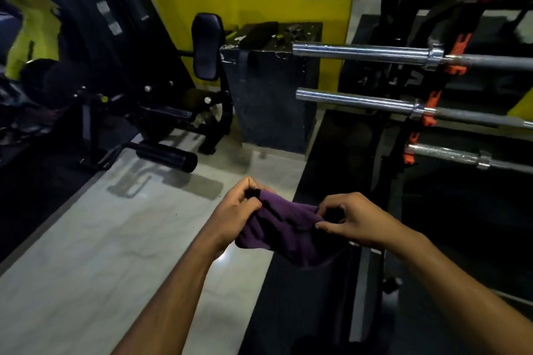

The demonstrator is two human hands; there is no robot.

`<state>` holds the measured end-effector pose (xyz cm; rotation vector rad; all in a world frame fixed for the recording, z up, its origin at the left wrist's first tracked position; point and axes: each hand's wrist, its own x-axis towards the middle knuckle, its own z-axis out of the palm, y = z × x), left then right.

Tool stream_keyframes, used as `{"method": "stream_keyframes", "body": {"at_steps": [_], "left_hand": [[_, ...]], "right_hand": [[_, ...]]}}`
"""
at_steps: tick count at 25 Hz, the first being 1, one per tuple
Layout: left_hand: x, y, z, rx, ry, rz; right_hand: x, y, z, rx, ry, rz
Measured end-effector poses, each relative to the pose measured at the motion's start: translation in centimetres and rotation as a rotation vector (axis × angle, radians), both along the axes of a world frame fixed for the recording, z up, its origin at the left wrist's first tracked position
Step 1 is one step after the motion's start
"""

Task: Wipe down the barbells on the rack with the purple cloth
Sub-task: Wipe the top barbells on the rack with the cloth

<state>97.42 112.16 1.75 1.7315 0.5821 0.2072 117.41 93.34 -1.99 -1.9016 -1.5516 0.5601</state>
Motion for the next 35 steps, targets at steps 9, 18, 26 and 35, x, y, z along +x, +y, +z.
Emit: {"method": "stream_keyframes", "body": {"at_steps": [9,18,26,35], "left_hand": [[15.8,4.0,-0.2,0.179,0.154,-0.549],[40.7,4.9,9.1,0.781,-0.134,-0.752],[50.0,-3.9,15.9,1.191,-0.581,-1.284],[58.2,-3.7,24.5,1.688,-1.176,-0.974]], "right_hand": [[11.7,0.5,3.5,0.043,0.003,-0.198],[25.7,-2.7,2.3,0.568,0.274,-1.128],[29.4,1.7,10.7,1.221,1.480,-1.087],[35.1,-1.0,20.1,1.640,1.011,-1.103]]}}
